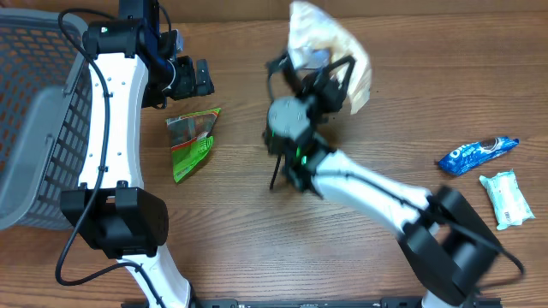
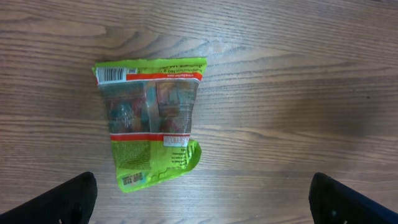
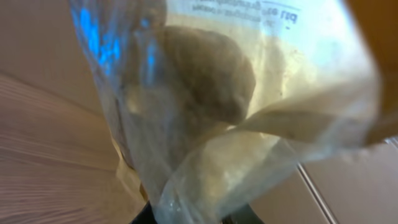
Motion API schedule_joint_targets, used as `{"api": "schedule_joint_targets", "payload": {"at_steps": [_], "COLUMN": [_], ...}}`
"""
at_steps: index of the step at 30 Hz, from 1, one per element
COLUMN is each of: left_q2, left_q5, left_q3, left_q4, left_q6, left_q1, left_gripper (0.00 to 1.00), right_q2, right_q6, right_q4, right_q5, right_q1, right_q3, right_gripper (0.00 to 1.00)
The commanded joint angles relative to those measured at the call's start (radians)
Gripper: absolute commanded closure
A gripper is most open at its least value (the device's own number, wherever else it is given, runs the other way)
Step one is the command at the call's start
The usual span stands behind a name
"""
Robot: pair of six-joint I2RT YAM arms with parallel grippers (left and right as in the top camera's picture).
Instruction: Scan the item barcode
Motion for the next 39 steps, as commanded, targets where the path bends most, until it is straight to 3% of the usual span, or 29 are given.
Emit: {"api": "schedule_joint_targets", "payload": {"at_steps": [1,9,18,23,29,39], "left_q2": [0.007,0.007,0.007,0.007,0.007,0.007], "left_q5": [0.008,0.008,0.008,0.008,0.008,0.008], "left_q3": [-0.003,-0.003,-0.003,-0.003,-0.003,-0.003], "left_q4": [0.0,0.0,0.0,0.0,0.0,0.0], "left_q6": [0.009,0.009,0.009,0.009,0.009,0.009], "left_q1": [-0.007,-0.007,-0.007,-0.007,-0.007,-0.007], "left_gripper": [0.0,0.0,0.0,0.0,0.0,0.0], "right_q2": [-0.225,-0.552,-0.667,-0.666,-0.666,-0.647], "right_q6": [0.012,0.016,0.014,0.001,-0.016,-0.017], "right_q4": [0.079,0.351,0.647,0.622,0.433,0.335], "right_q5": [0.018,0.018,0.018,0.018,0.018,0.018], "right_q1": [0.066,0.1,0.094,0.088,0.088,0.088], "right_q3": [-0.076,-0.394,-0.571,-0.574,-0.566,-0.534], "right_gripper": [0.97,0.97,0.97,0.97,0.97,0.97]}}
